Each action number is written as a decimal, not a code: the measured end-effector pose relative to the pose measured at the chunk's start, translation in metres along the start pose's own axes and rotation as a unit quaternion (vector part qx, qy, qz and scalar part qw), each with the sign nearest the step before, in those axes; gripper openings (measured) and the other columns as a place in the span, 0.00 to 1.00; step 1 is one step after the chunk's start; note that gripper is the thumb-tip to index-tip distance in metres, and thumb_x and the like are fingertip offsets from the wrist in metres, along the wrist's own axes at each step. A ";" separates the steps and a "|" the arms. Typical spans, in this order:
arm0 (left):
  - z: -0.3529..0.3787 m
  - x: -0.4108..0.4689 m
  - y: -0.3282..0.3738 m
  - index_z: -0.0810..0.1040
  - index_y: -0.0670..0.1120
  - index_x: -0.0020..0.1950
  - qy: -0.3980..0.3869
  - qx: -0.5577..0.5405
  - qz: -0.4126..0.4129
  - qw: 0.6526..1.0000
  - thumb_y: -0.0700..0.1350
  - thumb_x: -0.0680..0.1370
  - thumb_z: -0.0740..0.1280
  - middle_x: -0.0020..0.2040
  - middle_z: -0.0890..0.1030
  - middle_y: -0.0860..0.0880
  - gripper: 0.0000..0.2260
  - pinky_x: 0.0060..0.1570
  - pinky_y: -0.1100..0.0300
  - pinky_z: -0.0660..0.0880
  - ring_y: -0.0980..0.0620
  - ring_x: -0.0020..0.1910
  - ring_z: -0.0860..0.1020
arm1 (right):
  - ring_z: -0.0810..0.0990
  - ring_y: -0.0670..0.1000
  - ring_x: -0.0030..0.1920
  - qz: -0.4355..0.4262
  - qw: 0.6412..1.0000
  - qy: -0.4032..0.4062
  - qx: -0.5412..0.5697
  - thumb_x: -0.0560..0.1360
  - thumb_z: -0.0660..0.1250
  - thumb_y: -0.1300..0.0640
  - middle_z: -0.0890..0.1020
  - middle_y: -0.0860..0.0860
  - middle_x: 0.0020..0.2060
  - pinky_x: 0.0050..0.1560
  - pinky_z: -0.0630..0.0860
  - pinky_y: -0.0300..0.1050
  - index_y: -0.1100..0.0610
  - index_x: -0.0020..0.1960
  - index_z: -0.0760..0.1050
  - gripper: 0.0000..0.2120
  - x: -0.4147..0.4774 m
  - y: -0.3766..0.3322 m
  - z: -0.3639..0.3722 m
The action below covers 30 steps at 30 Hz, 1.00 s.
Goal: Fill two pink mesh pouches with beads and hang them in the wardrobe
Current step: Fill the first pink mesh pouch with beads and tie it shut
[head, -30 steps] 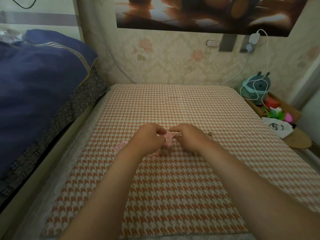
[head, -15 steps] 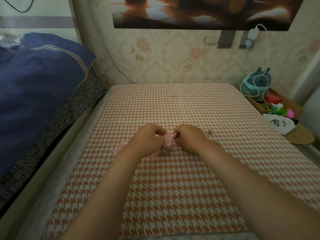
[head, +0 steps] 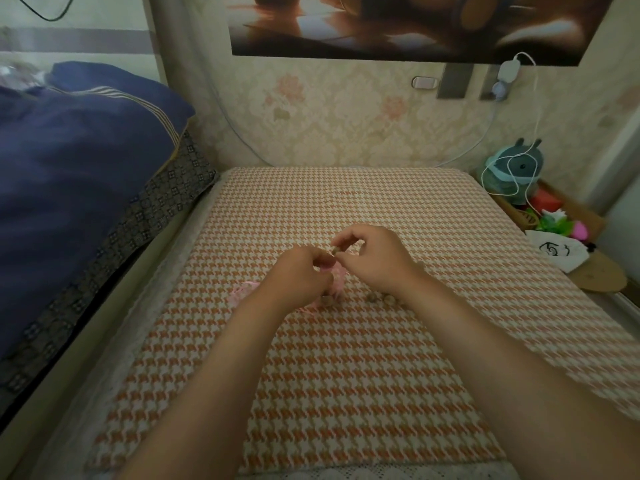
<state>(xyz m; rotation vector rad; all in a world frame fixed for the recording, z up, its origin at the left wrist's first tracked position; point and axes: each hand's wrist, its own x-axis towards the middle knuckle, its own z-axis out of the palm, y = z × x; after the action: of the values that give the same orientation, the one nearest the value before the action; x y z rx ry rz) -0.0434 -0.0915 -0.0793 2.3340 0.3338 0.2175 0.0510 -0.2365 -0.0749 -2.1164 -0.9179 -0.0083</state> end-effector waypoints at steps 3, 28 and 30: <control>-0.001 -0.002 -0.002 0.82 0.49 0.58 0.000 -0.017 -0.003 1.000 0.40 0.76 0.66 0.48 0.84 0.53 0.13 0.35 0.63 0.76 0.55 0.38 0.82 | 0.77 0.31 0.38 -0.030 0.998 -0.032 -0.037 0.75 0.74 0.53 0.84 0.41 0.47 0.40 0.68 0.29 0.48 0.52 0.85 0.07 -0.007 -0.006 0.004; 0.025 -0.035 0.046 0.80 0.53 0.56 -0.068 -0.057 0.058 0.994 0.44 0.77 0.68 0.47 0.81 0.56 0.09 0.40 0.57 0.78 0.50 0.40 0.81 | 0.80 0.49 0.31 0.119 0.983 -0.052 -0.127 0.74 0.71 0.51 0.83 0.40 0.29 0.36 0.80 0.54 0.49 0.36 0.85 0.09 -0.090 -0.006 -0.068; 0.031 -0.030 0.043 0.79 0.53 0.57 -0.043 -0.034 0.039 0.998 0.44 0.79 0.65 0.48 0.82 0.52 0.09 0.33 0.58 0.75 0.53 0.32 0.77 | 0.83 0.50 0.35 0.128 0.984 -0.038 -0.118 0.74 0.72 0.51 0.84 0.40 0.31 0.40 0.83 0.54 0.46 0.36 0.85 0.09 -0.094 -0.001 -0.073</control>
<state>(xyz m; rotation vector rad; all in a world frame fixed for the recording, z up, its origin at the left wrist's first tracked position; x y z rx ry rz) -0.0568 -0.1503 -0.0719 2.2835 0.1891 0.1630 0.0025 -0.3432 -0.0532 -2.4588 -0.7098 0.0996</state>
